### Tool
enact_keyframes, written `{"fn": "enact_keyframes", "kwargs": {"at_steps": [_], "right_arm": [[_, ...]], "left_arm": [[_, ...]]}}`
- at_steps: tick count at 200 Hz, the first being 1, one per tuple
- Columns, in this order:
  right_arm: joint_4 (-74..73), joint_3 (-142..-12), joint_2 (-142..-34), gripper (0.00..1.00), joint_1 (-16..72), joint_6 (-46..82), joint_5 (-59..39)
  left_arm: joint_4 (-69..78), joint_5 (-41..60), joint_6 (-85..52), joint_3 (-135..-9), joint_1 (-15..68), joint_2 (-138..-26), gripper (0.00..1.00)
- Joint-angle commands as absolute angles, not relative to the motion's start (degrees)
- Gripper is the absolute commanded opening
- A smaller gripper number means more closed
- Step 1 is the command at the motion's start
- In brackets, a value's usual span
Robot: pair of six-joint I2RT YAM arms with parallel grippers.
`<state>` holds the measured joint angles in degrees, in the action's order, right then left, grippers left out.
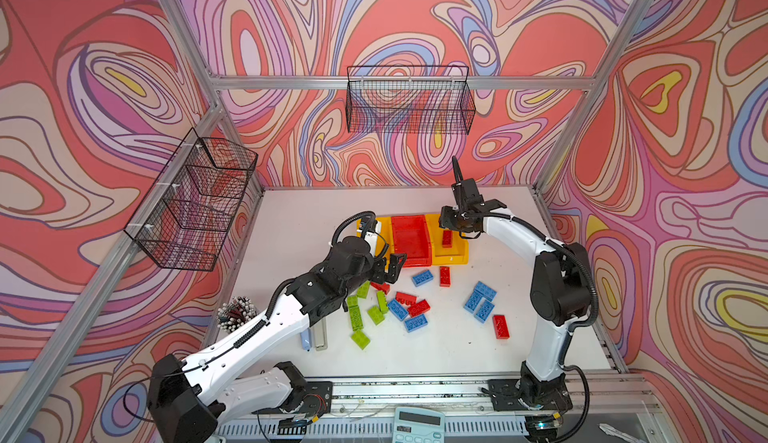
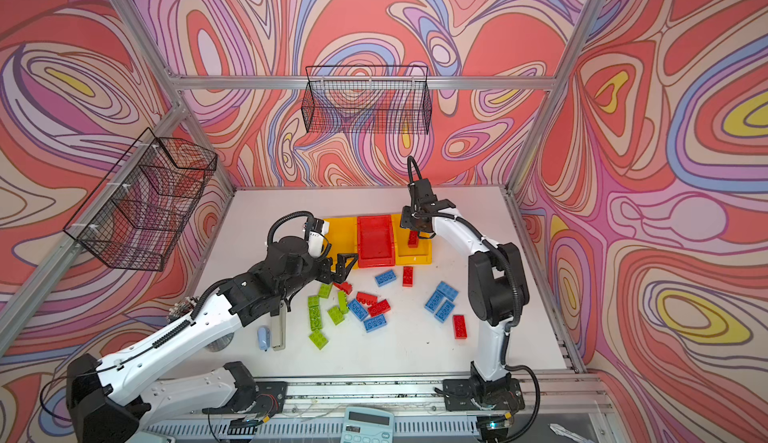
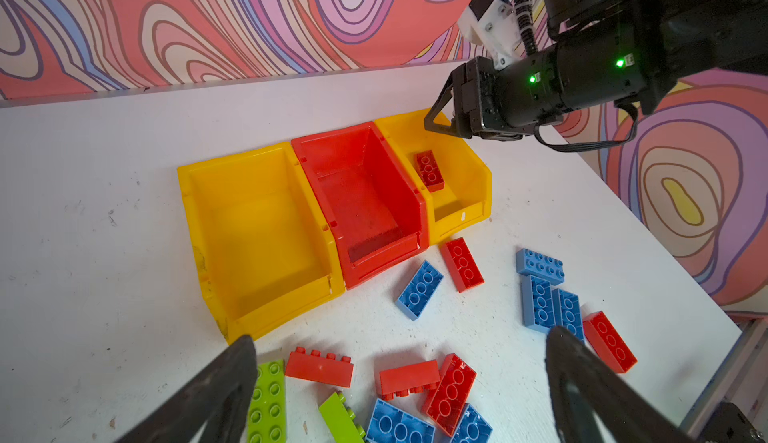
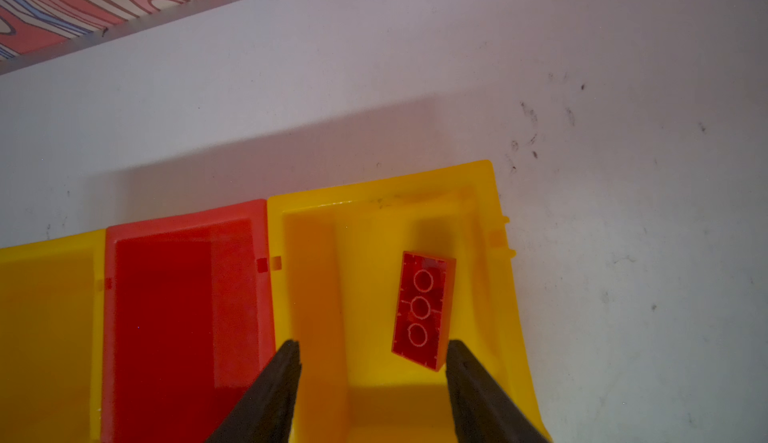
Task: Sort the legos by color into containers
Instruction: 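Carry the red brick over the yellow bin nearest the right arm and release, then lower the right gripper onto the red brick in front of that bin and grasp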
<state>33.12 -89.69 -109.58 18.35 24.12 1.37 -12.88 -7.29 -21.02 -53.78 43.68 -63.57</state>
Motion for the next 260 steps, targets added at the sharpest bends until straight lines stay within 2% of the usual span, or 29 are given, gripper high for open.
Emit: {"fn": "enact_keyframes", "kwargs": {"at_steps": [1, 59, 94, 223, 260], "right_arm": [[37.0, -89.5, -104.9, 0.60, 19.1, 24.9, 3.4], [38.5, -72.1, -91.3, 0.60, 24.5, 31.9, 7.4], [35.4, -63.2, -88.0, 0.58, 28.1, 35.8, 7.8], [28.4, -62.2, -100.6, 0.50, 29.9, 36.2, 8.7], [27.8, -61.7, -103.7, 0.42, 29.9, 36.4, 9.0]], "left_arm": [[-12.7, -6.4, -20.7, -53.9, 43.7, -63.7, 1.00], [-11.5, -1.4, -24.5, -51.4, 43.7, -62.4, 1.00], [-9.8, 0.3, -26.1, -47.0, 43.8, -60.3, 1.00], [-18.1, -2.4, -28.0, -46.4, 44.0, -55.0, 1.00], [-18.8, -3.3, -27.5, -46.9, 44.0, -54.8, 1.00]]}}
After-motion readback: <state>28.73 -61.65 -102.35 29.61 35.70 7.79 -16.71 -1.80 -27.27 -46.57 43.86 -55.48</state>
